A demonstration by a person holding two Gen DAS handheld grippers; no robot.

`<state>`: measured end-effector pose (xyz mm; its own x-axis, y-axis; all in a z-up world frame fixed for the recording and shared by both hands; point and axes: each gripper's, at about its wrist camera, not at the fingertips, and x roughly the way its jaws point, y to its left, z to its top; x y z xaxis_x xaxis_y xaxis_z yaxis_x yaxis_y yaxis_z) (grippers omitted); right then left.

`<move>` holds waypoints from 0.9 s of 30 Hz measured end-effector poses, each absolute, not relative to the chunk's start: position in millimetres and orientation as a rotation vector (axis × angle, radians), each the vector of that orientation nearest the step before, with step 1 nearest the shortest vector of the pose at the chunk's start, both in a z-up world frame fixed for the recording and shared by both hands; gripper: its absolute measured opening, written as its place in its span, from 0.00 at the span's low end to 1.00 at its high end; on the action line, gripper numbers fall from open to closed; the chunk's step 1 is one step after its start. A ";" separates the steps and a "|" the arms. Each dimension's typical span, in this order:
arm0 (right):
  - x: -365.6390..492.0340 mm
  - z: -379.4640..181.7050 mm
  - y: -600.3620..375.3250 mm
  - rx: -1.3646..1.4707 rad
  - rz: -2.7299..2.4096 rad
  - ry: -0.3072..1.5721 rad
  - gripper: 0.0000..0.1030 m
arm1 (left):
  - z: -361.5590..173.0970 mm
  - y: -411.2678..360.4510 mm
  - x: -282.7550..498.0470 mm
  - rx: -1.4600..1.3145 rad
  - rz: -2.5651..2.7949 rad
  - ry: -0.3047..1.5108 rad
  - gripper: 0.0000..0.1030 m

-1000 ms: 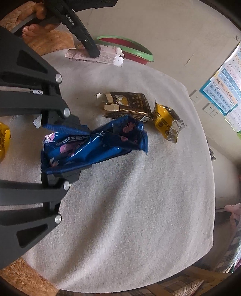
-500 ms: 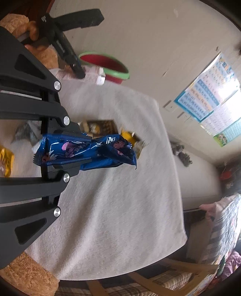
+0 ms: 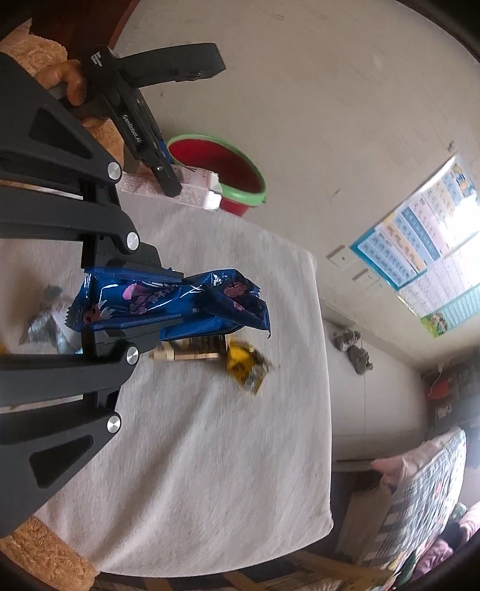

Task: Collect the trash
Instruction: 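Carry the Pocky box with the left gripper into the bin while the right gripper drops the blue wrapper in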

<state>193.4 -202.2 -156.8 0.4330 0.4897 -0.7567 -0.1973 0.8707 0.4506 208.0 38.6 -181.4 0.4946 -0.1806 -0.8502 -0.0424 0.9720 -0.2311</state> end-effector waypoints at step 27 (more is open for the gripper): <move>215.4 -152.3 -89.8 0.157 0.587 1.075 0.16 | -178.4 144.4 188.6 -0.355 0.096 0.971 0.42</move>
